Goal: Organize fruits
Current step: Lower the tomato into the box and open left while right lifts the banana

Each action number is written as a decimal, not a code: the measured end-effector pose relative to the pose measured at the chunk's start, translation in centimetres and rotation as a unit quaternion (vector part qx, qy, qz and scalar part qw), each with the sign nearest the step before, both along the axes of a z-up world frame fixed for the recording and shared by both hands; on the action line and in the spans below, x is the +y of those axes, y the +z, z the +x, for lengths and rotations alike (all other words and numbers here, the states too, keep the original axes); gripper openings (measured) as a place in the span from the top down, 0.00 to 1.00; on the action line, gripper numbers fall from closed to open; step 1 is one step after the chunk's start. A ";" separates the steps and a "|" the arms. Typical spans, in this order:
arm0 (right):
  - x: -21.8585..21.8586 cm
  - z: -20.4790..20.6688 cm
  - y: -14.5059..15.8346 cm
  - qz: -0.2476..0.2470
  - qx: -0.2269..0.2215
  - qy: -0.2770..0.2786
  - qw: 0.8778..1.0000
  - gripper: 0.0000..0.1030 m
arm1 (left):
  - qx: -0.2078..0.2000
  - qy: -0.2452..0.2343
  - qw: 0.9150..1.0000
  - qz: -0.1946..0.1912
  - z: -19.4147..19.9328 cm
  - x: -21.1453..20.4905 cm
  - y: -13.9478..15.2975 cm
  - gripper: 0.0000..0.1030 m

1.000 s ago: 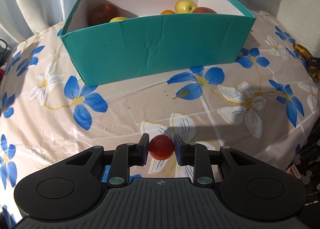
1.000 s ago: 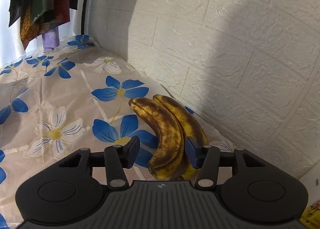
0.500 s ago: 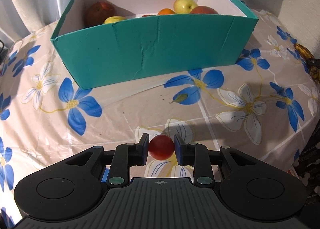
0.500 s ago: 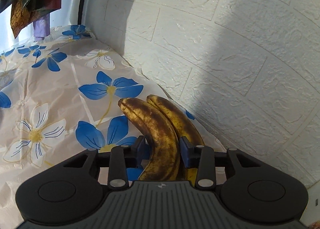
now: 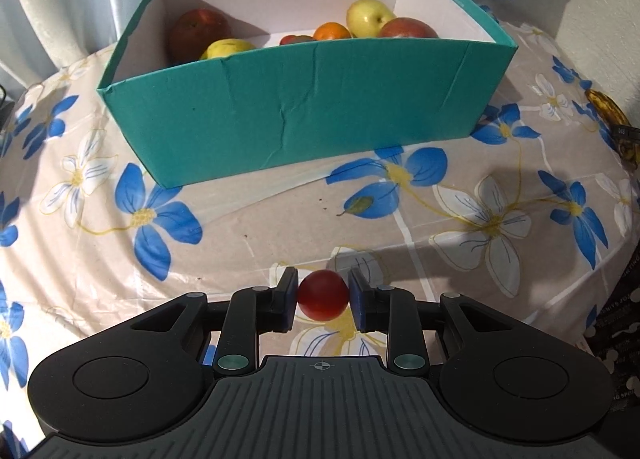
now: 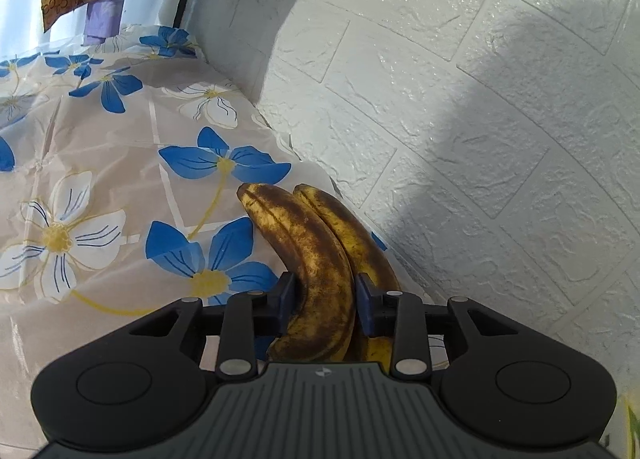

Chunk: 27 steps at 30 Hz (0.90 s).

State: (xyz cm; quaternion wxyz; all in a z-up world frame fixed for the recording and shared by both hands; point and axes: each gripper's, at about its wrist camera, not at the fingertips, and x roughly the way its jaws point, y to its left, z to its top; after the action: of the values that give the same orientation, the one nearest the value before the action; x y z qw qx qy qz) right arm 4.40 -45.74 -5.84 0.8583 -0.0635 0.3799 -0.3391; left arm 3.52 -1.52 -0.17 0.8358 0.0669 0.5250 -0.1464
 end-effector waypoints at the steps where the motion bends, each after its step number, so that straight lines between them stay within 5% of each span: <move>1: 0.0 -0.2 0.2 0.013 -0.009 -0.001 1.000 0.69 | 0.000 0.001 1.000 0.000 0.0 0.0 0.0 0.71; 16: 5.7 -4.1 6.5 0.085 -0.120 0.052 0.988 0.70 | -0.011 0.000 1.000 -0.017 -0.1 0.3 0.6 0.71; 27: 15.9 -6.2 13.1 0.139 -0.202 0.208 0.947 0.70 | -0.079 -0.012 0.996 -0.030 1.2 0.5 5.0 0.71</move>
State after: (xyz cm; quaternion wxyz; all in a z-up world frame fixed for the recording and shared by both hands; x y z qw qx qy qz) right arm -1.82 -29.86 7.30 0.9689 0.0488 0.2199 -0.1027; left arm 4.75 -1.02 4.84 0.8746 0.0596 0.4517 -0.1657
